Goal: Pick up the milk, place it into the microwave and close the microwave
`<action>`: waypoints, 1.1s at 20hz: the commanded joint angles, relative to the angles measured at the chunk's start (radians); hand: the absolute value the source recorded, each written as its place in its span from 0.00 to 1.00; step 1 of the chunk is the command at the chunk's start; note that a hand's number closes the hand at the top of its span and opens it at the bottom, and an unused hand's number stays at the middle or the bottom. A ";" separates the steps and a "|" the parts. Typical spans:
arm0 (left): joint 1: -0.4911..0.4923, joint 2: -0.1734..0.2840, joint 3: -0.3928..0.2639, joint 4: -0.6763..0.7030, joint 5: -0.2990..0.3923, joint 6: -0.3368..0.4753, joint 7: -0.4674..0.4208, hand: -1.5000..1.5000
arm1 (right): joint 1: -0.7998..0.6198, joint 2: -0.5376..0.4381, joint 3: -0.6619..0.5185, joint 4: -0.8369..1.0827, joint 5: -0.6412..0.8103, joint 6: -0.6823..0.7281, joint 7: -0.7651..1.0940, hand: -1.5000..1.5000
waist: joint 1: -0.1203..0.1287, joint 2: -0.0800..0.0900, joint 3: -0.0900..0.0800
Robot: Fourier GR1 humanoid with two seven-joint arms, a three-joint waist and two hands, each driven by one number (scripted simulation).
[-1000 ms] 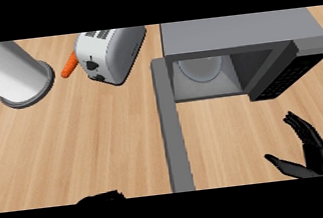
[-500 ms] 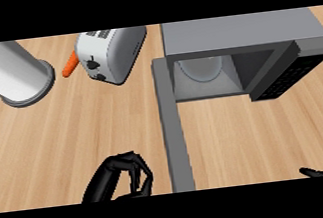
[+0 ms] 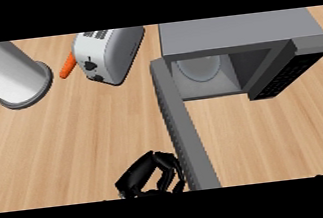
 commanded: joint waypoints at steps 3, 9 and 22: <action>-0.160 -0.004 -0.194 0.265 0.031 0.113 -0.043 1.00 | -0.020 -0.034 -0.004 -0.026 -0.030 0.100 -0.029 0.00 | -0.008 0.003 -0.001; -0.263 -0.004 -0.408 0.266 0.219 0.294 -0.087 1.00 | 0.015 -0.035 0.034 -0.064 -0.023 0.158 -0.091 0.00 | -0.022 0.004 -0.002; -0.487 -0.003 -0.550 0.274 0.529 0.613 -0.080 1.00 | -0.018 -0.053 0.102 -0.265 -0.076 0.156 0.050 0.00 | -0.132 0.016 -0.006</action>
